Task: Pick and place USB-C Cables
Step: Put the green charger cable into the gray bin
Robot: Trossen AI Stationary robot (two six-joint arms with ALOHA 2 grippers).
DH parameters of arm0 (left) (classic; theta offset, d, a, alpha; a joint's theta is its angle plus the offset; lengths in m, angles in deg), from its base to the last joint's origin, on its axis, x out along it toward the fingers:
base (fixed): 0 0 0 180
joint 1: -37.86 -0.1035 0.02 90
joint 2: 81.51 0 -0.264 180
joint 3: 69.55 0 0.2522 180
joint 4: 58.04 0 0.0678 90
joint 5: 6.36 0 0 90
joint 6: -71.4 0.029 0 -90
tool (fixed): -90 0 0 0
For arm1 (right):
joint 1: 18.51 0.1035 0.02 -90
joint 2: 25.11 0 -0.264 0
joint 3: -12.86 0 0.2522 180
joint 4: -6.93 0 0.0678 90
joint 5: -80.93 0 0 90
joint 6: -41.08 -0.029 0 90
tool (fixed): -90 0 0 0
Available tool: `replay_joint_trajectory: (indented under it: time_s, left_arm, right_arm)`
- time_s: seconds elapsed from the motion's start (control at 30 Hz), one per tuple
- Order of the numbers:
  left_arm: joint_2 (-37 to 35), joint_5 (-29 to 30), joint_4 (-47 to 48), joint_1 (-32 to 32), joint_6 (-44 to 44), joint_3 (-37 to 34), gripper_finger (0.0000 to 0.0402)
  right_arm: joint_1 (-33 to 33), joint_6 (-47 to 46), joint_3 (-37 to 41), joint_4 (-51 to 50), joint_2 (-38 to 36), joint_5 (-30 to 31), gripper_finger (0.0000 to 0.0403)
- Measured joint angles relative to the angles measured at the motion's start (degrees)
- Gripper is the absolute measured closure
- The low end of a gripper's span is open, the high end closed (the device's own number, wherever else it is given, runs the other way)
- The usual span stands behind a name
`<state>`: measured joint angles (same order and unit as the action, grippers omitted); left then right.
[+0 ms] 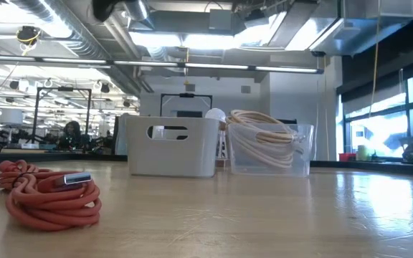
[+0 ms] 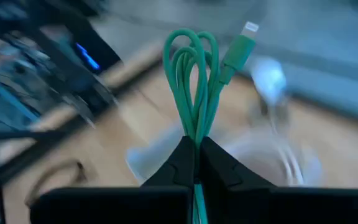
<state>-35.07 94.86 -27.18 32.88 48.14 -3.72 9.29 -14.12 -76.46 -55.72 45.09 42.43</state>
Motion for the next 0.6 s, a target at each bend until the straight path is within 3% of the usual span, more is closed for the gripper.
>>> replay_joint_trajectory:
  time_s: [0.13, 0.27, 0.43, 0.6]
  left_arm:
    - [4.3, -8.89, -15.19, 0.0, 3.05, 0.02, 0.0277]
    - [9.56, -16.45, -29.31, 0.0, 3.64, 0.02, 0.0276]
    - [15.4, -19.58, -37.83, 0.0, 3.55, 0.0, 0.0278]
    - [18.67, -19.86, -40.64, 0.0, 2.21, 0.0, 0.0279]
  right_arm:
    - [-1.65, 22.84, -0.81, 20.85, 0.01, 0.63, 0.0396]
    - [-4.16, 38.23, -0.86, 38.0, 0.89, -5.42, 0.0396]
    - [-7.33, 46.18, -0.86, 52.33, 3.45, -14.89, 0.0396]
    - [-10.28, 45.95, -0.86, 55.41, 7.15, -21.81, 0.0395]
